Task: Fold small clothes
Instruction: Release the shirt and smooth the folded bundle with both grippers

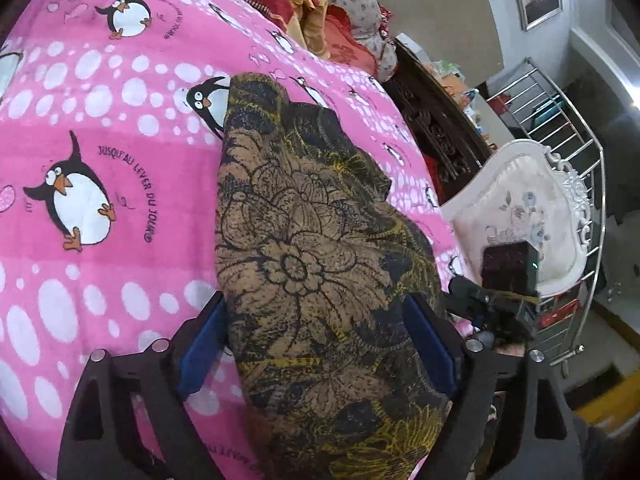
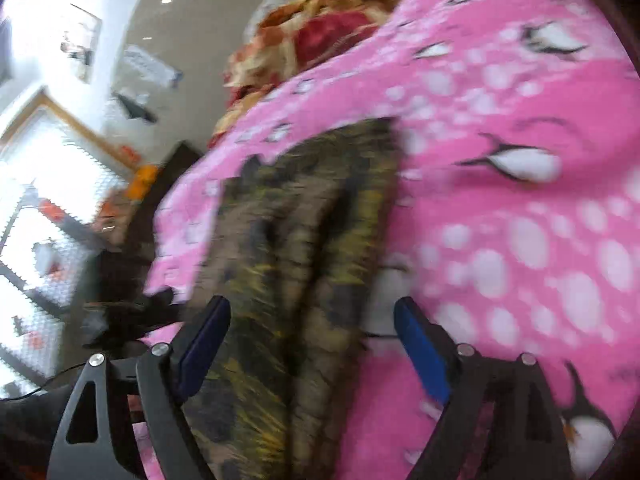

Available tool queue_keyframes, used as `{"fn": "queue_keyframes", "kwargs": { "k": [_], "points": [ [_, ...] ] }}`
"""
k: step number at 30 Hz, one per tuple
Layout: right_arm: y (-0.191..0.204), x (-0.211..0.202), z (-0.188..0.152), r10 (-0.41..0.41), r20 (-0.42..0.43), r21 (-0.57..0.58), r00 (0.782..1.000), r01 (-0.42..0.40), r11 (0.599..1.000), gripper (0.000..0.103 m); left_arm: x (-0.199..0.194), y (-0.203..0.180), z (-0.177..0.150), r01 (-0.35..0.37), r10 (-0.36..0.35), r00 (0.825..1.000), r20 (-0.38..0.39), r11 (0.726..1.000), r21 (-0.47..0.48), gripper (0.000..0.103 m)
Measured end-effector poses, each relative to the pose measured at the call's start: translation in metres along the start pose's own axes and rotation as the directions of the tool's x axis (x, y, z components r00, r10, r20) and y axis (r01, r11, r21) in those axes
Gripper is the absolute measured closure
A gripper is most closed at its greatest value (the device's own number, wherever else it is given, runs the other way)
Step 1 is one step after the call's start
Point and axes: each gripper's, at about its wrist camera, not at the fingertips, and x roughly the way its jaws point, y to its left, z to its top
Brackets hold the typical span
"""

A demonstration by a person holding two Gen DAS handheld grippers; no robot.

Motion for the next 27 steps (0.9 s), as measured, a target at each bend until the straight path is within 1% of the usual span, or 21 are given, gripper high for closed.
{"fn": "queue_keyframes", "kwargs": {
  "k": [1, 3, 4, 5, 6, 7, 8, 9, 10, 11, 13, 14, 16, 19, 20, 21, 22, 24, 25, 26, 27],
  "points": [
    [0.0, 0.009, 0.007, 0.047, -0.019, -0.013, 0.999, -0.047, 0.999, 0.015, 0.0, 0.001, 0.0, 0.009, -0.009, 1.0, -0.003, 1.0, -0.004, 0.035],
    [0.002, 0.027, 0.02, 0.064, -0.047, -0.056, 0.997, -0.067, 0.996, 0.016, 0.001, 0.001, 0.003, 0.011, -0.011, 1.0, -0.012, 1.0, -0.002, 0.035],
    [0.003, 0.034, 0.025, 0.067, -0.054, -0.069, 0.996, -0.071, 0.995, 0.018, 0.004, 0.001, 0.004, 0.006, -0.006, 1.0, -0.012, 1.0, 0.002, 0.035],
    [0.003, 0.044, 0.034, 0.075, -0.06, -0.076, 0.995, -0.079, 0.994, 0.025, 0.004, 0.001, 0.006, 0.005, -0.005, 1.0, -0.01, 1.0, 0.005, 0.035],
    [0.002, 0.049, 0.04, 0.078, -0.059, -0.078, 0.995, -0.082, 0.994, 0.029, 0.003, 0.003, 0.006, 0.009, -0.009, 1.0, -0.001, 1.0, 0.003, 0.035],
    [-0.001, 0.055, 0.045, 0.082, -0.057, -0.07, 0.995, -0.086, 0.994, 0.038, 0.003, 0.004, 0.006, 0.011, -0.011, 1.0, 0.008, 1.0, -0.001, 0.035],
    [-0.003, 0.058, 0.045, 0.083, -0.058, -0.061, 0.995, -0.087, 0.994, 0.043, 0.005, 0.004, 0.004, 0.007, -0.007, 1.0, 0.026, 1.0, 0.002, 0.035],
    [-0.004, 0.056, 0.043, 0.095, -0.055, -0.056, 0.994, -0.098, 0.994, 0.045, 0.005, 0.003, 0.002, -0.001, 0.001, 0.999, 0.036, 1.0, 0.011, 0.035],
    [-0.005, 0.056, 0.042, 0.108, -0.042, -0.051, 0.993, -0.11, 0.993, 0.049, 0.005, 0.002, 0.0, -0.014, 0.013, 0.999, 0.046, 1.0, 0.025, 0.035],
    [-0.008, 0.053, 0.041, 0.112, -0.032, -0.042, 0.993, -0.113, 0.993, 0.052, 0.007, -0.002, -0.003, -0.041, 0.038, 0.998, 0.059, 0.998, 0.055, 0.034],
    [-0.009, 0.053, 0.04, 0.114, -0.026, -0.032, 0.993, -0.114, 0.993, 0.055, 0.01, -0.005, -0.006, -0.073, 0.067, 0.995, 0.072, 0.994, 0.078, 0.034],
    [-0.009, 0.054, 0.04, 0.103, -0.03, -0.027, 0.994, -0.104, 0.994, 0.057, 0.01, -0.005, -0.005, -0.076, 0.07, 0.995, 0.077, 0.994, 0.073, 0.034],
    [-0.01, 0.055, 0.04, 0.088, -0.038, -0.025, 0.995, -0.089, 0.996, 0.057, 0.007, 0.001, -0.002, -0.081, 0.081, 0.989, 0.122, 0.997, -0.004, 0.036],
    [-0.011, 0.054, 0.039, 0.085, -0.04, -0.019, 0.996, -0.086, 0.996, 0.057, 0.005, 0.009, -0.002, -0.101, 0.117, 0.981, 0.154, 0.989, -0.106, 0.061],
    [-0.01, 0.055, 0.039, 0.081, -0.041, -0.018, 0.996, -0.082, 0.997, 0.056, 0.006, 0.013, -0.002, -0.105, 0.125, 0.981, 0.149, 0.985, -0.135, 0.096],
    [-0.01, 0.055, 0.039, 0.077, -0.042, -0.018, 0.996, -0.078, 0.997, 0.056, 0.009, 0.02, -0.003, -0.097, 0.118, 0.986, 0.118, 0.98, -0.171, 0.101],
    [-0.009, 0.056, 0.039, 0.071, -0.043, -0.017, 0.997, -0.071, 0.997, 0.056, 0.008, 0.022, -0.004, -0.088, 0.112, 0.986, 0.126, 0.98, -0.179, 0.102],
    [-0.008, 0.054, 0.037, 0.05, -0.043, -0.023, 0.998, -0.051, 0.998, 0.056, 0.003, 0.011, -0.004, -0.139, 0.154, 0.98, 0.129, 0.983, -0.119, 0.103],
    [-0.004, 0.055, 0.037, 0.031, -0.048, -0.03, 0.998, -0.033, 0.999, 0.059, -0.002, 0.007, -0.004, -0.16, 0.172, 0.975, 0.141, 0.983, -0.093, 0.103],
    [0.004, 0.058, 0.036, -0.003, -0.062, -0.049, 0.998, 0.0, 0.999, 0.068, -0.005, 0.003, -0.003, -0.169, 0.18, 0.972, 0.15, 0.982, -0.08, 0.103],
    [0.011, 0.06, 0.035, -0.014, -0.081, -0.063, 0.997, 0.009, 0.998, 0.071, -0.011, 0.0, -0.002, -0.178, 0.187, 0.969, 0.161, 0.982, -0.065, 0.103]
  ]
}}
